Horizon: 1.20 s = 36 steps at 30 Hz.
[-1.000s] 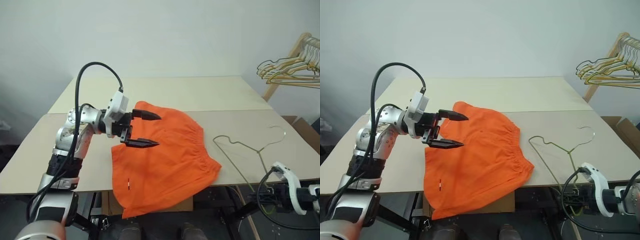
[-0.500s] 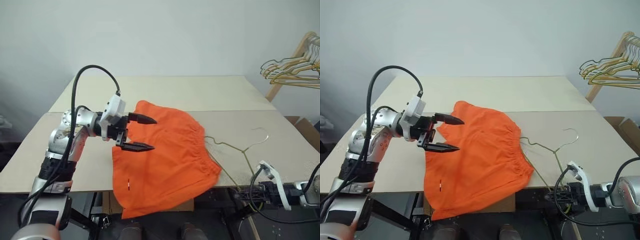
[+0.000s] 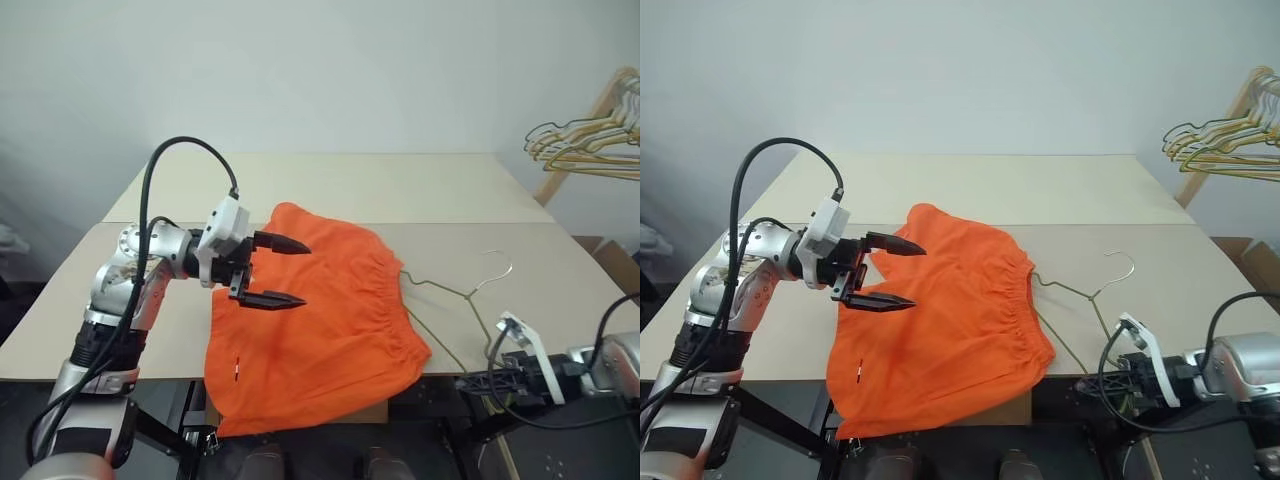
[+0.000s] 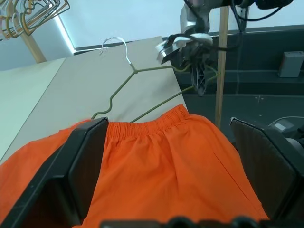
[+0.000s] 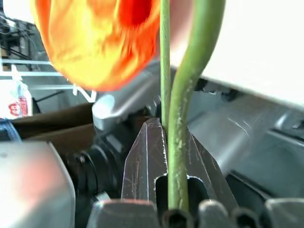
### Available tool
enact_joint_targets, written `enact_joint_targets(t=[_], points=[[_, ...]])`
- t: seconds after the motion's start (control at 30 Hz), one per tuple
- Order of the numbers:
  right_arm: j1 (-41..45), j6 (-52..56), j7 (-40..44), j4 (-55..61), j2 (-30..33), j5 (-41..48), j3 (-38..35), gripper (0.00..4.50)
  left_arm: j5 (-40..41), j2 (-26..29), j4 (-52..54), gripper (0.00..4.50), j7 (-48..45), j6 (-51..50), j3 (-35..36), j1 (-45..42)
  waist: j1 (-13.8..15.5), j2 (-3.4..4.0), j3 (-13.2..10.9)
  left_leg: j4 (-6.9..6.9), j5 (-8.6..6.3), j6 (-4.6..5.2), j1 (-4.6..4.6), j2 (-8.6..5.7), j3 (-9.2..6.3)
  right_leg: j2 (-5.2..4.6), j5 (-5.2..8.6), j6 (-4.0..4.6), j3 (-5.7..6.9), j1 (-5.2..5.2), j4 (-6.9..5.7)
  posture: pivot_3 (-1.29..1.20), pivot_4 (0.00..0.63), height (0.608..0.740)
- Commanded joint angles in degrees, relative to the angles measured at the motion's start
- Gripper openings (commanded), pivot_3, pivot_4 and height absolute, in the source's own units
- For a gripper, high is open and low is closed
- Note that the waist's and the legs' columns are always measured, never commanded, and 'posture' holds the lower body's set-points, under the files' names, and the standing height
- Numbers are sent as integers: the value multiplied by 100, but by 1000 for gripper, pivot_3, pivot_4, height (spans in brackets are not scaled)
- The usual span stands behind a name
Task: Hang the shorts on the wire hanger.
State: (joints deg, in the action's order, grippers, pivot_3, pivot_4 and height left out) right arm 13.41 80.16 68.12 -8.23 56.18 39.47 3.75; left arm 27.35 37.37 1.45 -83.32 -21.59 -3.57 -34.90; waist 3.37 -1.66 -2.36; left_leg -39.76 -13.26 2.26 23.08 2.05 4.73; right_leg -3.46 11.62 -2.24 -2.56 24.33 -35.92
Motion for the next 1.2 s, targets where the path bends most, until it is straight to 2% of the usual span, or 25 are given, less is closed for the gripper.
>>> enact_joint_targets(t=[0.03,0.13,0.37,0.53,0.8,0.9,1.0,1.1,1.2], points=[[182,-183,277,19,69,1,309,0,82,94,88,4466,44,40,110,-120,63,0,0,1,3,5,3,0,-1,1,0,1,0,2,0,211,0,740],[275,-315,513,-48,140,3,517,0,94,137,116,4466,74,35,133,-99,161,1,1,2,-2,6,25,-3,-3,1,4,3,0,16,4,220,0,740],[1327,-229,113,-1629,-551,-267,366,0,116,204,183,4466,126,19,143,-54,239,0,1,-3,-13,7,32,-5,0,1,5,1,-2,17,12,238,0,740],[1218,-330,620,-1180,-439,-207,846,0,129,256,169,4466,126,14,162,-73,360,0,1,-2,-13,7,36,-4,-4,3,6,1,1,21,8,247,0,740],[1652,-658,1185,-1901,-654,-605,1485,0,158,347,302,4466,140,25,200,45,373,1,1,-3,-13,7,43,-4,-2,3,6,0,2,29,8,273,0,740],[1975,-702,1032,-2657,-932,-822,1424,0,169,391,333,4466,153,19,227,66,379,-8,6,-5,-13,7,38,-1,-1,5,5,1,3,27,5,285,0,740],[2350,-707,801,-3334,-1253,-863,1034,0,196,446,377,4466,157,17,249,113,370,-21,13,-5,-13,6,26,4,-1,7,4,2,6,19,5,286,0,740],[2506,-792,667,-3603,-1442,-970,841,0,221,473,395,4466,178,12,242,124,381,-22,13,-5,-13,5,22,5,0,7,3,4,7,18,1,286,0,740],[2441,-856,631,-3305,-1504,-1020,793,0,205,461,342,4466,177,30,210,73,377,-26,16,-4,-13,4,23,8,0,8,3,5,9,19,0,278,0,740]])
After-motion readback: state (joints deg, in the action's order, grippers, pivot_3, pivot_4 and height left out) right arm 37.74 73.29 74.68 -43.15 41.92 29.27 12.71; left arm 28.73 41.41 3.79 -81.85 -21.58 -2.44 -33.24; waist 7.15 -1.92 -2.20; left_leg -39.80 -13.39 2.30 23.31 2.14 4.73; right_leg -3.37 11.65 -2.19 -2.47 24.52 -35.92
